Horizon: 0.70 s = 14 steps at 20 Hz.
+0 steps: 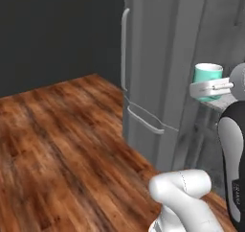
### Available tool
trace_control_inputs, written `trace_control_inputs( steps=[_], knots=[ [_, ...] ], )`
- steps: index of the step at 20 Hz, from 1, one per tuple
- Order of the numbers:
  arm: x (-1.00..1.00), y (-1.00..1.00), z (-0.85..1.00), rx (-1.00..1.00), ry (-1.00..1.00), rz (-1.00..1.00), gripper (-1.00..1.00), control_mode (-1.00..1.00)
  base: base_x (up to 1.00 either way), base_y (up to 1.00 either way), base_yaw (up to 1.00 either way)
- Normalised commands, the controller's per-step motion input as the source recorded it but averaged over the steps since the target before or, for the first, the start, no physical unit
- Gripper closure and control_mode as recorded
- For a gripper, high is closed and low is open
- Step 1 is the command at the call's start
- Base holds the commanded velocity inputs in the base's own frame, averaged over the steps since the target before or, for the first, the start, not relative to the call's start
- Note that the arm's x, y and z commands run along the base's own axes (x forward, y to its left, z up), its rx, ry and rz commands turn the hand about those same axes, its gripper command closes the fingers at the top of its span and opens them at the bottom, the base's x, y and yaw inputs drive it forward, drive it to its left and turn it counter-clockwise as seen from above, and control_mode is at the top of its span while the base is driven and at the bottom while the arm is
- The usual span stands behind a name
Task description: There is a tray on the dining counter. Grab the cup, mug, and pitcher and place them on the tray. The pitcher may be placed next to the tray if it cannot fit the tray.
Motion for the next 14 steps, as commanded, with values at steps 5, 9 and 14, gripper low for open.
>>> trace_control_inputs(
  steps=[5, 9, 14],
  knots=[
    [0.00, 0.00, 0.00, 0.00, 0.00, 0.00, 1.00, 1.00, 0.80, -0.13, 0.72],
    [0.00, 0.00, 0.00, 0.00, 0.00, 0.00, 1.00, 1.00, 0.97, -0.09, 0.39],
    [0.00, 0.00, 0.00, 0.00, 0.00, 0.00, 1.00, 1.00, 1.00, 0.00, 0.11]
  ],
)
